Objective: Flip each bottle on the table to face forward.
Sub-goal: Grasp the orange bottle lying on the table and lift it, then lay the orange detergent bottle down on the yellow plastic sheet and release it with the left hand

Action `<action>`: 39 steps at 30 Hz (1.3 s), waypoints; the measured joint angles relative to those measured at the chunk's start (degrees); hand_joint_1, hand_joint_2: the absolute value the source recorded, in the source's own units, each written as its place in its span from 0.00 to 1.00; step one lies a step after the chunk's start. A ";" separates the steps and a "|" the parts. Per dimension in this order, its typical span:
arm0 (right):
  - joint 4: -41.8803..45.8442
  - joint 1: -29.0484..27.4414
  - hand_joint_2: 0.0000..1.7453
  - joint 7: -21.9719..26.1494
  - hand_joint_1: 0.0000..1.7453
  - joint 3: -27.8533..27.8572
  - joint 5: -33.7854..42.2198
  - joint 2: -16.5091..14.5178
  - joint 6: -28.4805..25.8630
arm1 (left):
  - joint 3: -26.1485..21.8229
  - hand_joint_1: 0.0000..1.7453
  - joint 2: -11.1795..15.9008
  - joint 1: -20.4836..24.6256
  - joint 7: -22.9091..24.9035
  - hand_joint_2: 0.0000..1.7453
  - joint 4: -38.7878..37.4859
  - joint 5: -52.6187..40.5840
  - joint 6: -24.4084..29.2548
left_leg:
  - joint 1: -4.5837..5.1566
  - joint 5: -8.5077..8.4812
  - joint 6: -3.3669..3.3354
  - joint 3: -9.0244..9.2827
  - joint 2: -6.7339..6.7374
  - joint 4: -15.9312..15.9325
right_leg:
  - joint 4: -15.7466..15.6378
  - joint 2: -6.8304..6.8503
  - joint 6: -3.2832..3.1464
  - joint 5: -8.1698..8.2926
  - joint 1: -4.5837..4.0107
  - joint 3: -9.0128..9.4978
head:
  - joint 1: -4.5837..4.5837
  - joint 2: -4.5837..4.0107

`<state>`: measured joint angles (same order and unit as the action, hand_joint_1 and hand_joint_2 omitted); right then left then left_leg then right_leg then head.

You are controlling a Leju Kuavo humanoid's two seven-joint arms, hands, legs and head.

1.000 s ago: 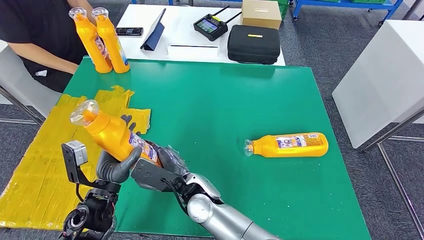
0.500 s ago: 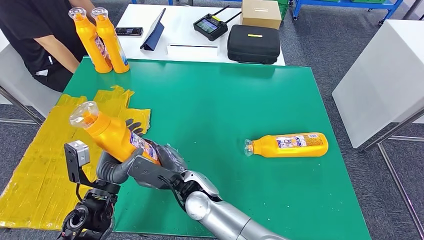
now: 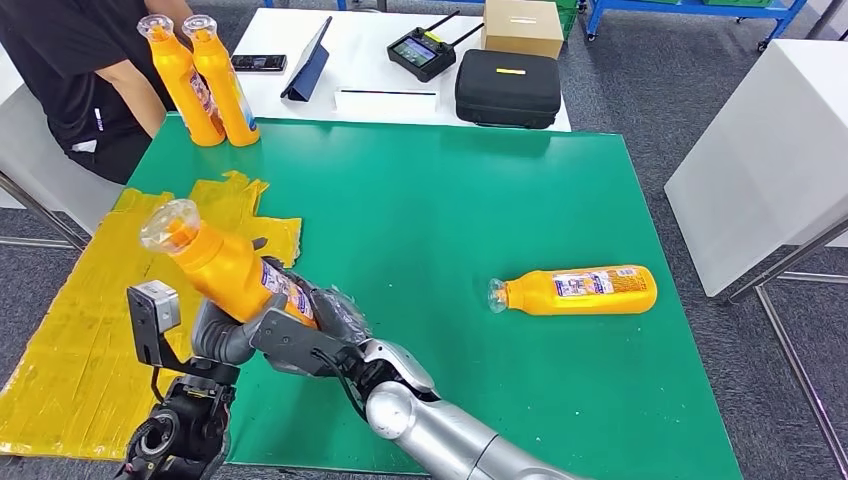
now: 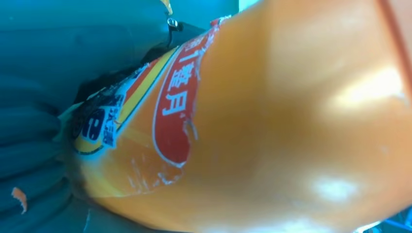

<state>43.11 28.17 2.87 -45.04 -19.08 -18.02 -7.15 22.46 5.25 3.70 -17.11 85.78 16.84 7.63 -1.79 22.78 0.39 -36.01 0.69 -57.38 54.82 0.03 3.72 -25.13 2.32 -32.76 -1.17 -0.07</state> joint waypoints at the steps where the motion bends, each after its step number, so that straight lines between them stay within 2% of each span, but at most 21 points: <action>1: 0.08 0.00 0.00 -0.19 0.00 0.09 0.00 0.09 -0.43 | -0.21 1.00 -0.01 -0.01 -0.14 1.00 -0.01 -1.48 0.99 | 0.00 0.00 0.00 0.00 0.00 0.00 | 0.00 0.00 0.00 0.00 0.00 0.00 | 0.01 0.00; 6: 1.96 -0.18 0.00 -0.64 0.00 1.94 -0.13 1.42 -0.88 | -3.22 1.00 0.29 0.00 -0.31 1.00 -0.95 -12.41 7.44 | 0.00 0.00 0.00 0.00 0.01 0.00 | 0.00 0.00 0.00 0.00 0.00 -0.01 | 0.01 0.00; 10: 4.95 -0.69 0.00 -0.61 0.00 5.06 -0.30 3.53 -0.98 | -6.83 1.00 1.60 0.05 -0.78 1.00 -3.61 -23.99 13.88 | 0.00 -0.02 0.00 0.00 0.02 0.00 | 0.00 -0.01 0.00 0.01 0.00 -0.01 | 0.00 0.00; 15: 10.98 -3.58 0.00 0.12 0.00 9.73 -1.84 6.52 -0.44 | -12.62 1.00 4.05 0.40 -3.00 1.00 -10.55 -38.09 22.95 | 0.00 -0.03 -0.01 0.00 0.07 0.00 | 0.02 -0.05 0.00 0.00 0.00 -0.02 | 0.01 0.00; 19: 14.38 -5.65 0.00 0.35 0.00 11.89 -2.56 8.02 0.15 | -15.79 1.00 5.55 0.54 -3.04 1.00 -15.37 -44.39 27.01 | -0.01 -0.03 -0.01 -0.02 0.07 0.00 | 0.02 -0.06 -0.01 0.00 0.00 -0.05 | 0.01 0.00; 21: 15.42 -6.27 0.00 0.42 0.00 12.44 -2.83 8.45 0.45 | -16.81 1.00 5.89 0.60 -1.15 1.00 -17.35 -52.76 29.47 | -0.01 -0.03 -0.01 -0.03 0.08 0.01 | 0.02 -0.07 -0.01 0.00 0.00 -0.06 | 0.01 0.00; 24: 16.44 -6.96 0.00 0.50 0.00 12.84 -3.11 9.04 0.84 | -19.92 1.00 6.08 1.06 1.74 1.00 -20.32 -73.60 31.58 | -0.01 -0.03 0.00 -0.02 0.08 0.01 | 0.02 -0.06 -0.01 0.00 0.00 -0.08 | 0.01 0.00; 25: 16.73 -7.11 0.00 0.55 0.00 12.86 -3.15 9.22 0.95 | -21.28 0.76 6.06 1.36 2.39 1.00 -21.30 -80.23 31.66 | -0.01 -0.03 0.00 -0.02 0.08 0.01 | 0.02 -0.06 -0.01 0.00 0.00 -0.09 | 0.01 0.00; 28: 17.63 -7.46 0.00 0.77 0.00 12.86 -3.13 9.80 1.05 | -24.46 0.01 5.74 2.90 5.86 0.25 -24.59 -95.35 31.67 | 0.00 -0.04 0.00 -0.02 0.07 0.00 | 0.01 -0.06 -0.02 0.03 0.00 -0.11 | 0.00 0.00; 29: 17.91 -7.58 0.00 0.82 0.00 12.85 -3.07 10.04 1.05 | -24.86 0.00 5.63 3.64 7.65 0.00 -26.05 -98.72 31.67 | 0.00 -0.06 0.00 -0.02 0.07 0.00 | 0.01 -0.05 -0.02 0.04 0.00 -0.10 | 0.00 0.00; 34: 18.73 -8.24 0.00 1.20 0.00 12.80 -2.75 11.18 0.86 | -23.47 0.00 5.19 6.89 14.49 0.00 -33.47 -103.92 31.67 | 0.00 -0.10 -0.01 -0.02 0.07 0.00 | 0.02 -0.06 -0.12 0.15 0.00 -0.10 | 0.00 0.00; 39: 18.91 -8.68 0.00 1.32 0.00 12.80 -2.49 11.92 0.83 | -21.79 0.00 4.83 8.38 15.51 0.00 -37.05 -104.30 31.70 | 0.00 -0.10 -0.01 -0.03 0.09 0.00 | 0.02 -0.07 -0.12 0.15 0.00 -0.11 | 0.00 0.00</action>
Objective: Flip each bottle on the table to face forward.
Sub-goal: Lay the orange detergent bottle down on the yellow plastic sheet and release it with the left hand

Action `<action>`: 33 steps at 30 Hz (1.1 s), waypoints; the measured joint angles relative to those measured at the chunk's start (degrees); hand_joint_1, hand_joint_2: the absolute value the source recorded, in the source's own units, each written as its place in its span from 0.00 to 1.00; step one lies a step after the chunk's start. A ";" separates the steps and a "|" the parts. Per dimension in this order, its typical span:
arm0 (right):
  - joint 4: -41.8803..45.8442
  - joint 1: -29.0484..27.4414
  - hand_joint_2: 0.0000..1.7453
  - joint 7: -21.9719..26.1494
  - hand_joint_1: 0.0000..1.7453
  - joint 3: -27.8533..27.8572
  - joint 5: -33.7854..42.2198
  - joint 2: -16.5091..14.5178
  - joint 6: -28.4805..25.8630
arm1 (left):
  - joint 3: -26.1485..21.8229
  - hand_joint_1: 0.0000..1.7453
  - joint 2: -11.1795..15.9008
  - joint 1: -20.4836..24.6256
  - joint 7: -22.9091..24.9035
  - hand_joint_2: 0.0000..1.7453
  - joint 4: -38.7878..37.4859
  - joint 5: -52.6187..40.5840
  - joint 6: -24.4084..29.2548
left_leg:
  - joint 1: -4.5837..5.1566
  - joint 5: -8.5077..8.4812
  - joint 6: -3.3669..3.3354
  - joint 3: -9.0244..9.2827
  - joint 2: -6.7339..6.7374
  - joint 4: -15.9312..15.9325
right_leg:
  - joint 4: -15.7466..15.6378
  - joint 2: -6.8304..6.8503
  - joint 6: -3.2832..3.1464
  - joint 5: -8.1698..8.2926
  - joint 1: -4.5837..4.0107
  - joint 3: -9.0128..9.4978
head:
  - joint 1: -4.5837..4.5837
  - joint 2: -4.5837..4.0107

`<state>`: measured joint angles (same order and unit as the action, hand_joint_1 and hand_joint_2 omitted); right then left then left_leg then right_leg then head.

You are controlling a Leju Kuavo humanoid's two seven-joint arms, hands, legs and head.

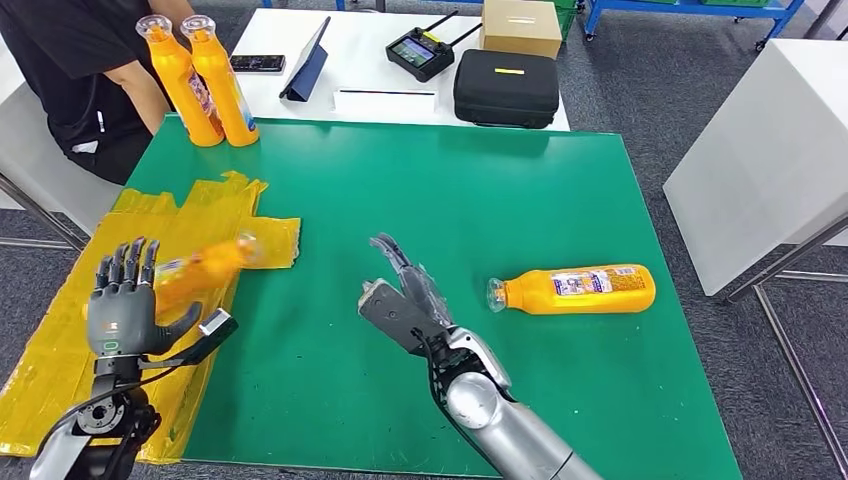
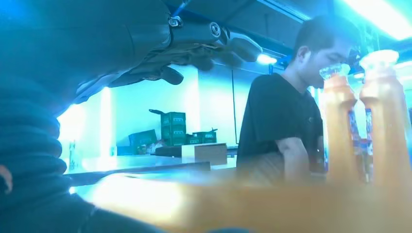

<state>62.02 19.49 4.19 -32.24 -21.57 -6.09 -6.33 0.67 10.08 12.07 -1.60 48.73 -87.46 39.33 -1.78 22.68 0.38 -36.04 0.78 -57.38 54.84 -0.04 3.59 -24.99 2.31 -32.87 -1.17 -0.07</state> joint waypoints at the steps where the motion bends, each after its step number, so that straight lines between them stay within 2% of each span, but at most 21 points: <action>1: 0.02 -0.08 0.00 0.01 0.00 0.00 0.04 0.12 -0.02 | 0.25 0.00 -0.07 0.13 -0.03 0.00 -0.33 0.16 0.01 | 0.00 0.00 0.00 0.00 0.00 0.00 | 0.00 0.00 0.00 0.00 0.00 0.00 | -0.01 0.00; 5: 0.37 -0.71 0.00 -0.03 0.00 0.00 0.12 0.58 -0.25 | 1.63 0.00 -0.33 0.22 -0.12 0.00 -0.79 1.07 0.01 | 0.00 0.00 0.00 0.00 -0.01 0.00 | 0.00 0.00 0.00 0.00 0.00 0.00 | -0.01 0.00; 8: 0.69 -1.11 0.00 -0.42 0.00 0.00 -1.00 1.10 -0.78 | 2.33 0.00 -0.66 0.25 -2.00 0.00 -0.88 3.80 0.03 | 0.00 0.00 0.00 0.00 0.00 0.00 | 0.00 0.00 0.00 0.00 0.00 -0.01 | -0.01 0.00; 10: 1.05 -1.33 0.50 -1.00 0.00 0.01 -2.76 1.93 -1.49 | 2.39 0.00 -0.95 0.18 -5.19 0.00 -0.30 6.72 0.05 | 0.00 0.00 0.00 0.00 -0.02 -0.01 | 0.00 0.01 0.00 0.00 0.00 0.00 | -0.01 0.00; 12: 1.72 -1.47 1.00 -1.93 0.00 0.05 -4.96 3.47 -2.30 | 1.74 0.00 -1.54 0.12 -10.34 0.00 0.69 11.49 0.07 | 0.01 -0.01 0.00 0.00 -0.05 -0.01 | -0.01 0.02 0.00 0.00 0.02 0.01 | -0.01 0.00; 14: 3.31 -2.07 1.00 -3.43 0.00 0.45 -8.65 6.24 -3.20 | 0.25 0.00 -2.47 0.12 -18.16 0.00 1.25 21.72 -0.16 | 0.04 0.00 -0.01 0.00 -0.08 -0.02 | -0.02 0.04 0.03 0.02 0.05 0.03 | 0.00 0.00; 16: 6.30 -3.99 1.00 -4.72 0.00 1.63 -14.23 10.66 -4.01 | -0.89 0.00 -3.17 -0.74 -25.60 0.00 2.51 39.87 -1.86 | 0.08 0.01 -0.02 0.00 -0.10 -0.04 | -0.04 0.04 0.06 0.03 0.08 0.07 | -0.01 0.00; 19: 11.64 -9.23 1.00 -5.42 0.00 5.44 -22.14 18.42 -5.12 | -0.61 0.00 -3.16 -4.81 -29.07 0.00 8.50 67.89 -6.64 | 0.17 0.05 -0.07 -0.06 -0.16 -0.05 | -0.09 0.09 0.08 0.02 0.15 0.07 | 0.00 0.00; 21: 14.73 -13.21 1.00 -6.82 0.00 9.09 -27.42 23.46 -6.17 | 0.06 0.00 -2.61 -8.23 -29.31 0.00 13.55 79.42 -10.60 | 0.20 0.08 -0.11 -0.17 -0.24 -0.05 | -0.11 0.15 0.09 0.01 0.17 -0.01 | 0.01 0.00; 24: 18.58 -18.73 1.00 -9.44 0.00 15.58 -35.00 29.82 -6.53 | 1.93 0.00 -1.75 -12.46 -28.96 0.00 20.52 87.85 -14.52 | 0.20 0.15 -0.15 -0.27 -0.25 -0.04 | -0.13 0.17 0.10 -0.01 0.17 -0.07 | -0.02 0.00; 27: 20.08 -22.61 1.00 -10.35 0.00 21.77 -39.54 34.57 -5.39 | 4.36 0.00 -1.36 -14.88 -28.23 0.00 24.91 90.20 -15.43 | 0.20 0.18 -0.14 -0.28 -0.26 -0.03 | -0.14 0.17 0.13 -0.02 0.17 -0.08 | -0.03 0.00; 30: 20.04 -24.22 1.00 -9.99 0.00 26.15 -41.50 37.87 -3.93 | 6.56 0.00 -1.13 -15.57 -28.18 0.00 26.38 91.27 -15.38 | 0.20 0.12 -0.19 -0.26 -0.21 -0.01 | -0.14 0.15 0.17 0.03 0.17 -0.09 | -0.02 0.00; 33: 19.27 -24.34 1.00 -9.51 0.00 28.34 -42.60 39.50 -2.84 | 8.02 0.00 -0.96 -15.43 -28.46 0.00 26.54 92.34 -15.47 | 0.20 0.03 -0.21 -0.24 -0.13 -0.01 | -0.13 0.12 0.21 0.11 0.16 -0.10 | -0.03 0.00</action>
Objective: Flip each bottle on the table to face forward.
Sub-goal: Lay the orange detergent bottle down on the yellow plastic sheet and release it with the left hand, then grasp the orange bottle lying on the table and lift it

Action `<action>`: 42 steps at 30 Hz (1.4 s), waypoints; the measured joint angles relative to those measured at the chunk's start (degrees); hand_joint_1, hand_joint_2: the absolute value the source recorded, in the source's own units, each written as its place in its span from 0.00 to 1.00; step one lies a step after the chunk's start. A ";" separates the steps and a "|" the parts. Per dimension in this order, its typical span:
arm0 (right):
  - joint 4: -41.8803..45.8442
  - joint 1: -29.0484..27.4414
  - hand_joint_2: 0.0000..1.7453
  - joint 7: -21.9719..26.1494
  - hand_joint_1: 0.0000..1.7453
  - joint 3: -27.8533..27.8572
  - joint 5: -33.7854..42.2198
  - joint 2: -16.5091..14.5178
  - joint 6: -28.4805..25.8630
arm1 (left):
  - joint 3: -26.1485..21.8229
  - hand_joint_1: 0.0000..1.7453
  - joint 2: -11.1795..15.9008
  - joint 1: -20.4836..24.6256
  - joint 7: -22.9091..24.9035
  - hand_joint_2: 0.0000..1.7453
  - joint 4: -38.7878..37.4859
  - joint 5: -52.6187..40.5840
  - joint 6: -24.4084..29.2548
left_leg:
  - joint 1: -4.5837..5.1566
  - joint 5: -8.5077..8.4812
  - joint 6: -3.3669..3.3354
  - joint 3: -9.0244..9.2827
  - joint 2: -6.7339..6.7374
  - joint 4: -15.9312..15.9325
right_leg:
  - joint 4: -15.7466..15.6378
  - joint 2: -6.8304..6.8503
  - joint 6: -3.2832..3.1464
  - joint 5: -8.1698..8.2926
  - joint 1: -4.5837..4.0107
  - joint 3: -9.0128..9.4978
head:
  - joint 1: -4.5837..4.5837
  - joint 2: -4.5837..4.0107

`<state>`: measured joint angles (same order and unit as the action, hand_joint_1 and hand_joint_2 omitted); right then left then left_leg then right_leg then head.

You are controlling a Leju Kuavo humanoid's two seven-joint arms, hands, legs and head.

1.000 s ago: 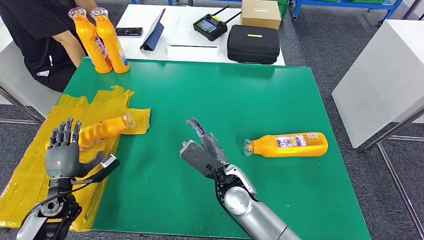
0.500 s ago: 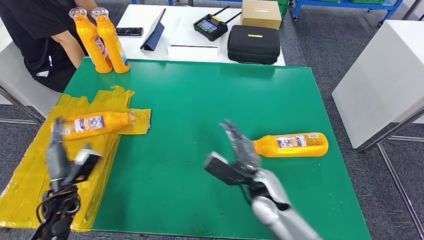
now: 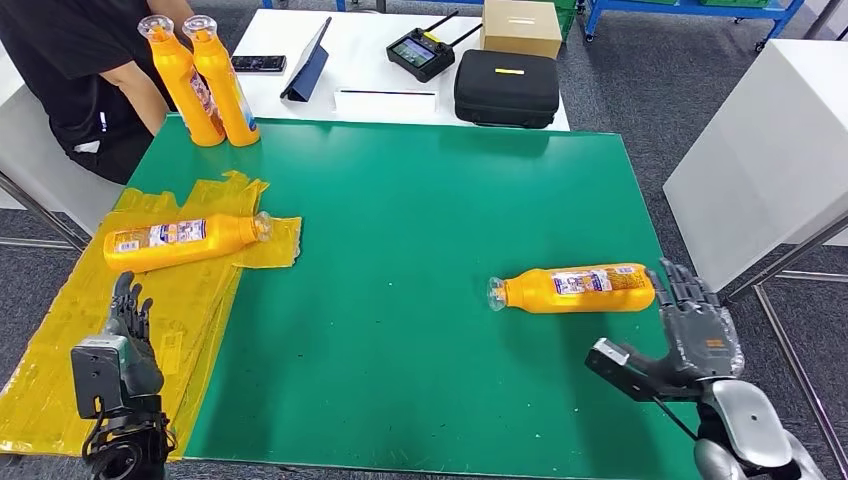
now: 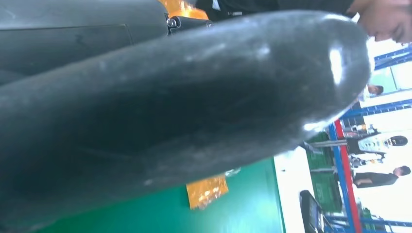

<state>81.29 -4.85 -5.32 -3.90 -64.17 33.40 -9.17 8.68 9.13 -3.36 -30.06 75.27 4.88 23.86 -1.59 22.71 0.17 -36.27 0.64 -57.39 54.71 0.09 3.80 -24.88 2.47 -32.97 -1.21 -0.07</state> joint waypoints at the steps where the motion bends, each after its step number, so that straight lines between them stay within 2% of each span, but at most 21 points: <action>1: -0.55 0.21 1.00 0.21 0.00 0.28 -0.25 0.22 0.28 | 0.33 0.00 0.01 0.09 -0.12 0.00 -0.01 0.26 -0.10 | 0.00 -0.03 0.01 0.00 0.00 0.00 | 0.00 -0.01 0.01 0.01 0.00 0.00 | 0.00 0.00; 11: -7.95 4.33 1.00 1.35 0.00 -0.36 -1.85 -0.05 0.70 | 1.91 0.00 0.19 0.73 -0.69 0.00 -0.02 0.98 -0.48 | 0.00 -0.10 -0.01 -0.02 -0.02 0.00 | 0.02 -0.01 0.04 0.05 0.00 0.04 | 0.00 0.00; 17: -16.02 10.87 1.00 2.61 0.00 -4.41 -3.42 -3.10 0.28 | 2.26 0.00 0.37 0.80 -0.90 0.00 -0.01 1.11 -0.39 | -0.01 -0.14 0.02 -0.02 0.03 0.01 | 0.05 -0.04 0.04 0.06 -0.01 0.03 | -0.01 0.00; 25: -27.41 20.93 1.00 2.34 0.00 -9.88 -4.55 -8.12 0.05 | 2.59 0.00 0.94 1.91 -0.89 0.00 -0.02 1.61 -0.45 | -0.02 -0.27 -0.02 -0.03 0.03 0.01 | 0.06 0.00 0.08 0.10 -0.01 0.06 | 0.00 0.00; 31: -35.86 27.51 1.00 2.25 0.00 -13.16 -5.63 -10.70 0.65 | 2.83 0.00 0.97 2.33 -0.44 0.00 -0.02 1.75 -0.82 | 0.00 -0.27 -0.03 -0.06 0.03 0.00 | 0.07 -0.01 0.11 0.13 0.00 0.05 | 0.01 0.00; 33: -39.43 30.45 1.00 2.25 0.49 -14.45 -5.90 -11.29 2.41 | 2.83 0.00 0.97 2.52 -0.22 0.00 -0.02 1.99 -0.84 | 0.00 -0.28 -0.03 -0.06 0.04 0.00 | 0.07 -0.01 0.11 0.14 0.00 0.05 | 0.00 0.00; 35: -43.61 33.79 1.00 2.29 0.99 -15.98 -5.98 -11.78 6.73 | 2.80 0.00 0.98 2.80 -0.14 0.00 -0.02 2.74 -0.79 | 0.00 -0.30 -0.05 -0.06 0.04 0.00 | 0.07 0.00 0.12 0.15 0.00 0.04 | -0.01 0.00; 39: -51.58 40.00 1.00 3.35 1.00 -18.80 -5.14 -12.31 19.55 | 2.79 0.00 1.25 4.03 -0.51 0.00 -0.26 4.86 -0.44 | -0.01 -0.37 -0.08 -0.04 0.00 -0.01 | 0.06 0.02 0.16 0.18 0.00 0.05 | 0.01 0.00; 42: -55.49 43.80 1.00 4.24 1.00 -19.99 -4.10 -12.37 25.40 | 2.80 0.00 1.43 4.56 -0.93 0.00 -0.45 5.72 0.03 | -0.01 -0.37 -0.08 0.00 -0.01 -0.01 | 0.06 0.02 0.16 0.17 0.00 0.08 | 0.02 0.00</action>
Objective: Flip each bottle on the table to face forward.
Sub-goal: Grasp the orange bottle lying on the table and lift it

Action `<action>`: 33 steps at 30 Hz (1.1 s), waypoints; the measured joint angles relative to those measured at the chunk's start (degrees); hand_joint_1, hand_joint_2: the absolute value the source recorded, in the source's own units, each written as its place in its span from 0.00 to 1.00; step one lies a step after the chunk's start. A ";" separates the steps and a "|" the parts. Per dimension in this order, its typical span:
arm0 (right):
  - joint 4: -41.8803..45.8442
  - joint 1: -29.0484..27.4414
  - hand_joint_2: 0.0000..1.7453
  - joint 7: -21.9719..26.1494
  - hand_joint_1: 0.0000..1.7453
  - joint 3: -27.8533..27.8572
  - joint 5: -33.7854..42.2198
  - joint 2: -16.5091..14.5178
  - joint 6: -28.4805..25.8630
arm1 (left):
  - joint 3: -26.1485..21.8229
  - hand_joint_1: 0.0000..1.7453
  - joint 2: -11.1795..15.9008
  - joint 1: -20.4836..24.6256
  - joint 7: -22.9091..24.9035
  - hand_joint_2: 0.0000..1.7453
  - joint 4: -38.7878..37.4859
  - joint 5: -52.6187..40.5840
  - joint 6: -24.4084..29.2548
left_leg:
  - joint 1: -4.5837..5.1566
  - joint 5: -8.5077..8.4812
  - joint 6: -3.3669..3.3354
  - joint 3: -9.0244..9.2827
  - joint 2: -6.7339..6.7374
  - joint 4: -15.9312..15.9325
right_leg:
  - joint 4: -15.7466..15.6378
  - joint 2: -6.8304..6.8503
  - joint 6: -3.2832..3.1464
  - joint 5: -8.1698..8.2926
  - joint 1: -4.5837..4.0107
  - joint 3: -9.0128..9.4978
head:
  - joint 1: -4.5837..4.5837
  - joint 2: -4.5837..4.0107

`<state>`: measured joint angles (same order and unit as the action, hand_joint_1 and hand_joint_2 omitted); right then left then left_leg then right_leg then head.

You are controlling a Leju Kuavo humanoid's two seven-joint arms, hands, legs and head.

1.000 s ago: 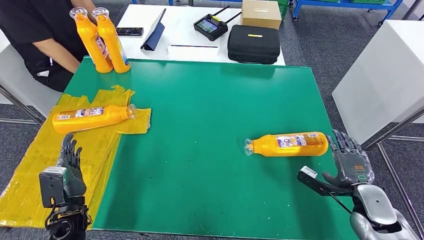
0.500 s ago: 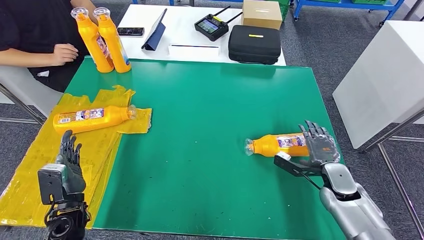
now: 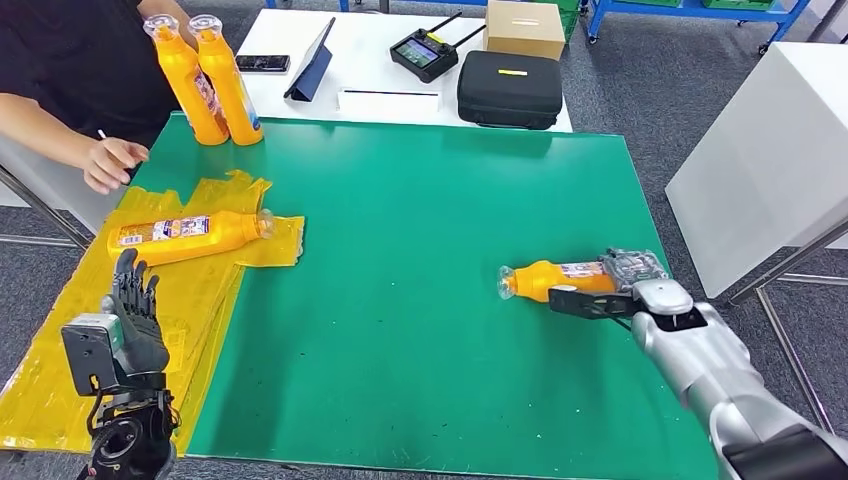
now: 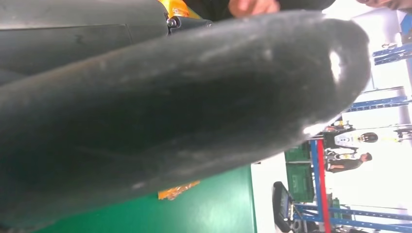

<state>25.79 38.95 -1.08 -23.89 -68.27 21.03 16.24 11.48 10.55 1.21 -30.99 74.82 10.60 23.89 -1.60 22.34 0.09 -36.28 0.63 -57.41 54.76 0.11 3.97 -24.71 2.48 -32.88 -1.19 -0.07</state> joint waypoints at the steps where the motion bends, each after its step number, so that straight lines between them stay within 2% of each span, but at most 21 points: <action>1: -0.94 1.01 1.00 0.25 1.00 -0.28 0.27 -0.01 1.67 | 0.00 0.00 0.01 0.02 -0.07 0.00 -0.01 0.13 0.14 | 0.00 0.00 0.00 0.01 -0.01 0.00 | 0.00 0.00 0.00 0.00 0.00 0.01 | -0.01 0.00; 10: -5.51 5.67 1.00 2.79 1.00 -1.72 2.91 -0.01 9.82 | 0.07 0.00 0.01 -0.17 -0.14 0.00 -0.01 0.46 0.68 | 0.00 -0.05 -0.06 0.01 -0.14 0.00 | -0.01 0.11 0.01 0.01 0.00 0.06 | -0.02 0.00; 14: -6.43 6.46 1.00 7.25 1.00 -0.85 10.47 -0.09 10.92 | 0.20 0.00 0.01 -0.32 -0.13 0.00 0.04 0.51 0.62 | 0.00 -0.05 -0.06 0.00 -0.14 0.00 | 0.00 0.10 0.02 0.02 -0.01 0.09 | 0.00 0.00; 18: -5.79 4.81 1.00 18.73 1.00 3.80 25.96 -2.02 10.76 | 0.24 0.00 0.01 -1.01 0.27 1.00 0.83 0.39 -0.75 | -0.01 -0.05 -0.06 0.00 0.03 0.01 | 0.02 -0.04 0.04 0.07 -0.04 0.04 | -0.01 0.00; 21: -1.59 1.30 1.00 24.01 1.00 6.17 37.70 -5.15 10.78 | 0.36 0.00 0.01 -1.92 1.06 1.00 2.68 1.70 -3.21 | -0.06 -0.05 -0.05 -0.01 0.09 0.02 | 0.03 -0.09 0.03 0.07 -0.08 -0.03 | -0.04 0.00; 26: 7.99 -3.98 1.00 22.05 1.00 5.01 49.31 -8.53 8.86 | 0.77 0.00 0.01 -3.02 1.46 1.00 5.14 3.38 -5.20 | -0.11 -0.11 -0.01 -0.19 -0.18 0.02 | 0.06 0.22 0.02 0.01 -0.10 -0.09 | -0.04 0.00; 29: 16.51 -8.20 1.00 21.58 1.00 2.75 53.07 -10.23 4.42 | 1.60 0.00 0.03 -3.15 1.48 1.00 6.29 5.58 -8.14 | -0.10 -0.11 -0.01 -0.26 -0.19 0.02 | 0.05 0.23 0.01 0.02 -0.08 -0.12 | 0.02 0.00; 33: 29.59 -15.53 1.00 16.69 1.00 -1.98 55.10 -14.30 -1.95 | 4.60 0.00 -0.14 -3.06 1.75 1.00 8.88 6.94 -10.49 | -0.08 -0.09 0.00 -0.28 -0.13 0.02 | 0.04 0.14 0.01 0.02 -0.07 -0.27 | -0.05 0.00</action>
<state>55.38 23.42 15.61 -25.87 -13.17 6.73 14.28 16.08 10.42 -1.85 -29.24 83.70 17.54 13.40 -1.68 22.24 0.09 -36.56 0.51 -57.39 54.81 0.26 3.98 -24.69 2.40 -33.15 -1.24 -0.07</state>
